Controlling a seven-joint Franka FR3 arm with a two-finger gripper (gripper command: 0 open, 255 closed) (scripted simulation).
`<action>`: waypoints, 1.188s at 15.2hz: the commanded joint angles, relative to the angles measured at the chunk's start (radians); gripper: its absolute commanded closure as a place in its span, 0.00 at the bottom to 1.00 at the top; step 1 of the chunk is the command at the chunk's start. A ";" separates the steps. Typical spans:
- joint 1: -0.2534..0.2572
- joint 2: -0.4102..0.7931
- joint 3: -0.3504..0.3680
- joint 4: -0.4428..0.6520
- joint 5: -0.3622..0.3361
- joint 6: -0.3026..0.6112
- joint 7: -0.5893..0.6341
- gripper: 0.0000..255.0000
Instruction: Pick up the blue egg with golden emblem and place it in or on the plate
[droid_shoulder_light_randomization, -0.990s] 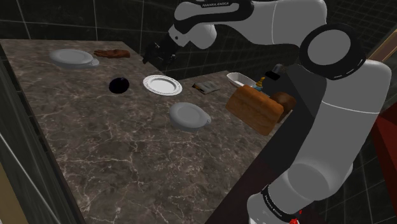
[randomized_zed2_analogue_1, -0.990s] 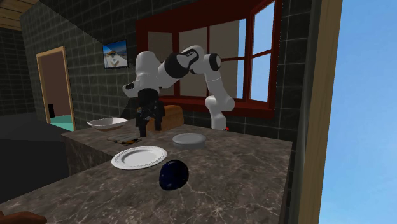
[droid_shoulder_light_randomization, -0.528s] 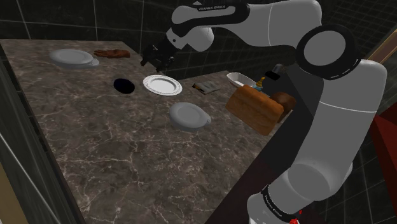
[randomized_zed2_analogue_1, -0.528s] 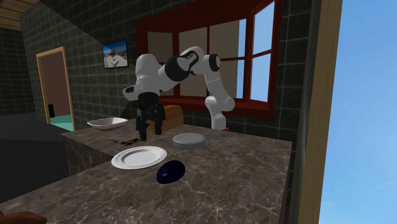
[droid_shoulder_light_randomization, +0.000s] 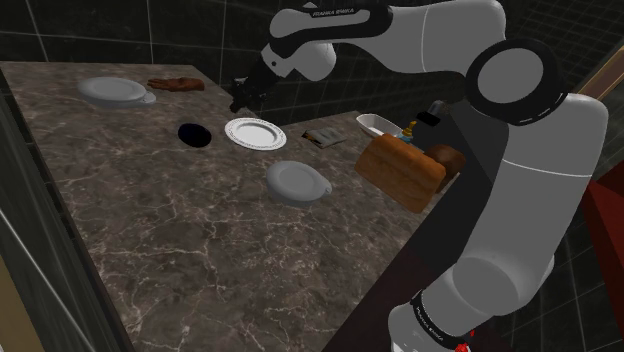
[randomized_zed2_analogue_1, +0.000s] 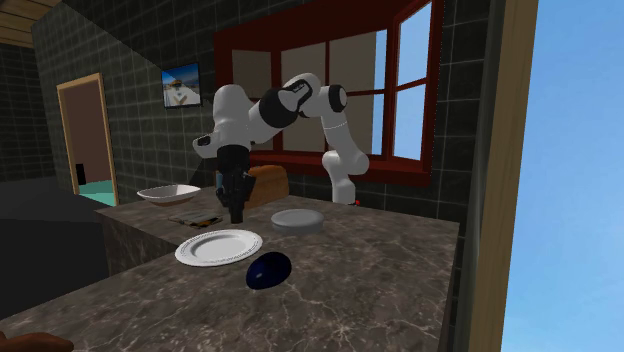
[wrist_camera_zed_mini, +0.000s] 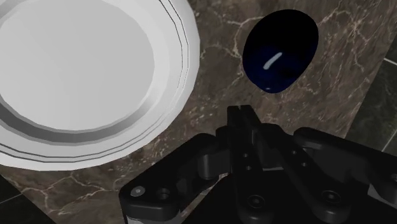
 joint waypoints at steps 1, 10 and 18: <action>0.000 0.000 0.000 0.000 0.000 0.000 0.000 1.00; 0.325 0.028 -0.159 0.103 -0.516 -0.073 0.414 0.00; 0.691 0.282 -0.311 0.422 -0.973 -0.412 0.696 0.00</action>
